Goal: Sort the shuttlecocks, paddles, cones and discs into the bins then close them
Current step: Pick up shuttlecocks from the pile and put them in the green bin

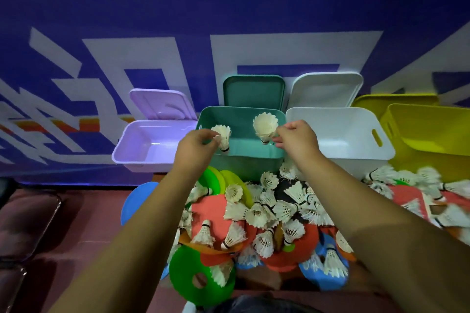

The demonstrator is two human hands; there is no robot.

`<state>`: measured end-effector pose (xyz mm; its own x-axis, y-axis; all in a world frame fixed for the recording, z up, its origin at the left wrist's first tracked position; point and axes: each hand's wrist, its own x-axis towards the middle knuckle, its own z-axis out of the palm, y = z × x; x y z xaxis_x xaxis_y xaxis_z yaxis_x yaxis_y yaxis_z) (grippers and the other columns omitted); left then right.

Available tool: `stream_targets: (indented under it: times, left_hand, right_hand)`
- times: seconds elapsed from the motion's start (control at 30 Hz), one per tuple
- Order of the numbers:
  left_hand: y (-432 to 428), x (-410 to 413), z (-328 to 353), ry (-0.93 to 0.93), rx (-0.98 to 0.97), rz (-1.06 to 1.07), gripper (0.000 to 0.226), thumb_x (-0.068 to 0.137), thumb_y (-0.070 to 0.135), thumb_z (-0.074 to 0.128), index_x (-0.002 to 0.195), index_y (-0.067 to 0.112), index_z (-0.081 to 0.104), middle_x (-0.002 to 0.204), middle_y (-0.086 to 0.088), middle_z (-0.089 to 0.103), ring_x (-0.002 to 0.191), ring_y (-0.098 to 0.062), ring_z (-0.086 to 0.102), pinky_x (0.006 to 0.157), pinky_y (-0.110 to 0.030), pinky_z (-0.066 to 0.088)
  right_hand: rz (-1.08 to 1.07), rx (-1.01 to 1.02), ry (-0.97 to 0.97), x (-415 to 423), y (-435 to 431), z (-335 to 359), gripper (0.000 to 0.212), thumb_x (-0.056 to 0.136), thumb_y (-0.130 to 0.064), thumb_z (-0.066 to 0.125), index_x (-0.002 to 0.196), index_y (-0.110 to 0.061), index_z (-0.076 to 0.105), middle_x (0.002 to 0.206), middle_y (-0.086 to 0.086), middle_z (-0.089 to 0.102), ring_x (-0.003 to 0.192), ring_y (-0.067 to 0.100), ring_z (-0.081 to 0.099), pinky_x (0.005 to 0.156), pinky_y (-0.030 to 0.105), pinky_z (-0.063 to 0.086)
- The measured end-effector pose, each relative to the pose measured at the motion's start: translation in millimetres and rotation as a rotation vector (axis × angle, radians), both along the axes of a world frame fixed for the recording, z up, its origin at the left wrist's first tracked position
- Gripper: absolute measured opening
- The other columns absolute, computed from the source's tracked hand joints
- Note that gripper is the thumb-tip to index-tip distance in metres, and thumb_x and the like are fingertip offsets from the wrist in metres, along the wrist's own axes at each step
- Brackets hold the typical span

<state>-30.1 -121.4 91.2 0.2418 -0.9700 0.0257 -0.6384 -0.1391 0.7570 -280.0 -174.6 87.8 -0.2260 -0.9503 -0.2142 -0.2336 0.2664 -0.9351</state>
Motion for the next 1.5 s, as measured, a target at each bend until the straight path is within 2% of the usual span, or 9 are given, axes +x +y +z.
stream_targets:
  times: [0.1, 0.3, 0.4, 0.53, 0.73, 0.87, 1.13, 1.37, 1.5]
  left_hand:
    - [-12.1, -4.0, -1.2, 0.078, 0.075, 0.037, 0.052, 0.096, 0.035, 0.071, 0.144, 0.022, 0.059, 0.138, 0.001, 0.066, 0.121, -0.023, 0.064, 0.101, -0.040, 0.054]
    - [0.5, -0.4, -30.3, 0.143, 0.216, 0.114, 0.050, 0.092, 0.031, 0.072, 0.136, 0.013, 0.058, 0.126, -0.004, 0.067, 0.098, -0.028, 0.070, 0.088, -0.045, 0.060]
    - [16.6, 2.9, -43.3, 0.229, 0.237, 0.131, 0.041, 0.092, 0.025, 0.070, 0.130, 0.011, 0.060, 0.114, -0.007, 0.071, 0.093, -0.024, 0.072, 0.081, -0.044, 0.062]
    - [40.3, 9.4, -53.6, 0.291, 0.266, 0.131, 0.028, 0.098, 0.019, 0.066, 0.125, 0.014, 0.062, 0.100, -0.004, 0.073, 0.086, -0.020, 0.075, 0.082, -0.052, 0.063]
    - [75.3, 33.6, -68.1, 0.410, 0.309, 0.167, 0.009, 0.100, 0.017, 0.067, 0.108, 0.015, 0.069, 0.100, -0.009, 0.078, 0.082, -0.029, 0.078, 0.075, -0.048, 0.062]
    - [105.0, 62.5, -79.6, 0.456, 0.332, 0.237, 0.013, 0.104, 0.019, 0.061, 0.109, 0.011, 0.070, 0.098, -0.006, 0.079, 0.079, -0.022, 0.073, 0.070, -0.039, 0.059]
    - [162.8, 121.7, -107.1, 0.500, 0.367, 0.461, 0.025, 0.104, 0.034, 0.064, 0.105, 0.010, 0.069, 0.100, -0.002, 0.079, 0.088, -0.027, 0.076, 0.080, -0.045, 0.061]
    - [181.2, 164.8, -148.4, 0.598, 0.414, 0.692, 0.012, 0.098, 0.013, 0.062, 0.106, 0.005, 0.066, 0.100, -0.014, 0.068, 0.082, -0.027, 0.069, 0.083, -0.047, 0.060]
    - [176.0, 183.7, -170.2, 0.642, 0.535, 0.764, 0.010, 0.093, 0.010, 0.066, 0.095, 0.001, 0.063, 0.091, -0.017, 0.061, 0.080, -0.031, 0.065, 0.073, -0.044, 0.057]
  right_hand:
    - [-0.003, 0.034, 0.031, -8.2, 3.6, -3.0, 0.006, 0.100, -0.022, 0.057, 0.104, -0.018, 0.057, 0.094, 0.004, 0.074, 0.087, 0.018, 0.078, 0.090, 0.046, 0.064]
    - [0.055, 0.147, 0.102, -29.3, 30.1, -35.2, 0.015, 0.094, -0.022, 0.055, 0.101, -0.016, 0.067, 0.089, 0.006, 0.076, 0.084, 0.023, 0.077, 0.087, 0.056, 0.063]
    - [0.083, 0.168, 0.130, -30.8, 42.4, -41.5, 0.013, 0.095, -0.024, 0.056, 0.100, -0.020, 0.067, 0.094, 0.002, 0.076, 0.086, 0.021, 0.076, 0.086, 0.055, 0.063]
    - [0.159, 0.142, 0.174, -19.8, 50.0, -46.0, 0.012, 0.096, -0.024, 0.054, 0.095, -0.023, 0.066, 0.097, -0.002, 0.074, 0.081, 0.017, 0.076, 0.086, 0.055, 0.063]
    - [0.344, 0.161, 0.206, 19.3, 58.3, -47.4, 0.015, 0.094, -0.030, 0.053, 0.095, -0.027, 0.068, 0.093, -0.004, 0.075, 0.080, 0.015, 0.076, 0.084, 0.053, 0.064]
    - [0.501, 0.169, 0.250, 53.0, 67.8, -50.0, 0.015, 0.092, -0.032, 0.055, 0.091, -0.028, 0.069, 0.089, -0.006, 0.076, 0.081, 0.018, 0.075, 0.082, 0.052, 0.063]
    - [0.722, 0.181, 0.330, 122.1, 76.6, -71.9, 0.013, 0.099, -0.028, 0.057, 0.090, -0.024, 0.065, 0.087, 0.002, 0.075, 0.083, 0.023, 0.075, 0.066, 0.035, 0.051]
    - [0.798, 0.191, 0.370, 168.6, 83.8, -85.1, 0.014, 0.096, -0.032, 0.058, 0.087, -0.025, 0.067, 0.090, -0.002, 0.076, 0.082, 0.025, 0.075, 0.071, 0.047, 0.060]
    - [0.805, 0.211, 0.364, 189.3, 87.8, -88.2, 0.015, 0.096, -0.033, 0.058, 0.088, -0.024, 0.068, 0.090, -0.002, 0.075, 0.083, 0.025, 0.074, 0.064, 0.037, 0.053]
